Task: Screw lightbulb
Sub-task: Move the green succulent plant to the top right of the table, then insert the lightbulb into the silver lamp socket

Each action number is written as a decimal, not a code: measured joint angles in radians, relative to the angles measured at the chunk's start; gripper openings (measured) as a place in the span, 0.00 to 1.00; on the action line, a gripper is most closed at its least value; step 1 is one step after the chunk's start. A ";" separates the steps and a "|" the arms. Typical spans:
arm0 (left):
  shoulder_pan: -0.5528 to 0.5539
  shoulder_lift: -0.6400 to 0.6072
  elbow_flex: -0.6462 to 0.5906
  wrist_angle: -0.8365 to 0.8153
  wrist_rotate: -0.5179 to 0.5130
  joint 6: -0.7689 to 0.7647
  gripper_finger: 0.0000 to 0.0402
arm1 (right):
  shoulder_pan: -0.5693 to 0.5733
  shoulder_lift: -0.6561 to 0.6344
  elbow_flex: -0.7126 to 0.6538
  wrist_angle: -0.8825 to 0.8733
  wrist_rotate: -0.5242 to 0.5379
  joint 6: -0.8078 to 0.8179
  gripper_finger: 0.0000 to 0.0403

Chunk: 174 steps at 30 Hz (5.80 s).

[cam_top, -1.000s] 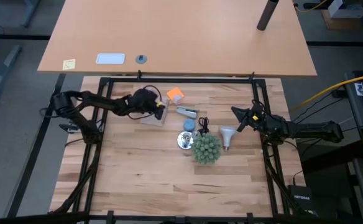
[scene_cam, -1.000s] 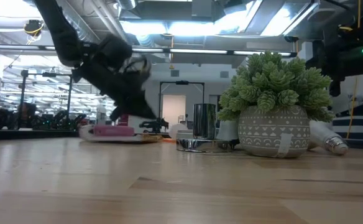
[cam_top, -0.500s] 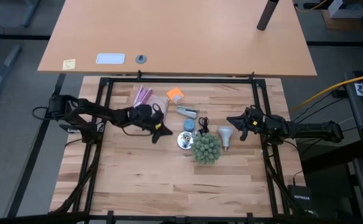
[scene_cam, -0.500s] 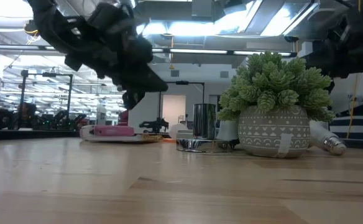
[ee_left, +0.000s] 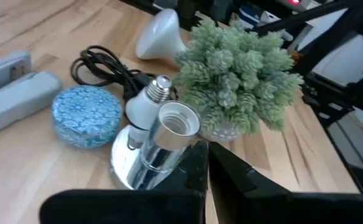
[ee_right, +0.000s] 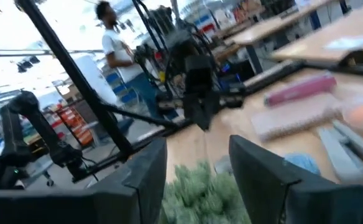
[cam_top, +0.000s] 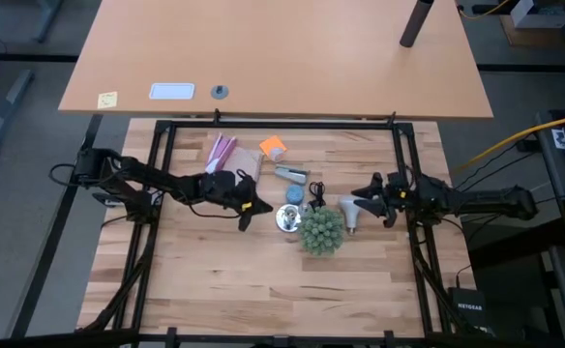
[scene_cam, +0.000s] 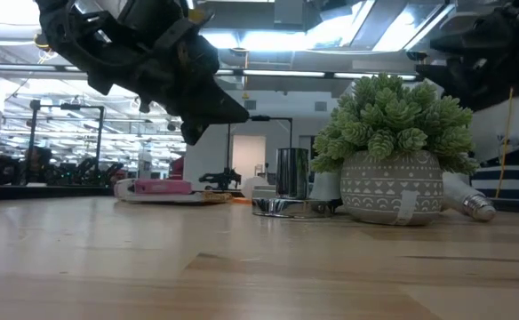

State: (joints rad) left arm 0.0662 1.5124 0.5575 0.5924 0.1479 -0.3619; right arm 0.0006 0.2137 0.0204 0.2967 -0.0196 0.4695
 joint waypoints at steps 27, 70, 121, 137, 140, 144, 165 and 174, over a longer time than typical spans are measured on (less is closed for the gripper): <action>0.000 0.000 0.000 -0.015 -0.005 0.082 0.01 | 0.000 0.890 0.637 -0.574 -0.387 -0.403 0.45; 0.000 0.000 0.001 -0.060 -0.004 0.108 0.01 | -0.001 1.109 1.017 -0.891 0.151 -0.663 0.05; 0.000 0.000 0.001 -0.059 -0.008 0.108 0.01 | -0.647 1.466 1.104 -0.861 0.189 -0.923 0.07; 0.000 0.000 0.001 -0.059 -0.008 0.108 0.01 | -0.646 1.459 1.099 -0.895 0.332 -0.863 0.50; 0.000 0.000 0.001 -0.059 -0.024 0.108 0.01 | -0.641 1.442 1.098 -0.919 0.334 -0.863 0.56; 0.000 0.000 0.001 -0.059 -0.066 0.110 0.01 | -0.621 1.409 1.098 -0.945 0.321 -0.863 0.59; -0.035 0.000 0.001 -0.058 -0.090 0.127 0.01 | -0.375 1.118 1.099 -1.042 -0.007 -0.575 0.58; -0.035 0.000 0.001 -0.058 -0.108 0.127 0.01 | -0.177 1.190 1.097 -1.018 -0.199 -0.552 0.58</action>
State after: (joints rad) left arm 0.0315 1.5124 0.5583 0.5339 0.0402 -0.2348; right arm -0.1769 1.4034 1.1172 -0.7218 -0.2187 -0.0826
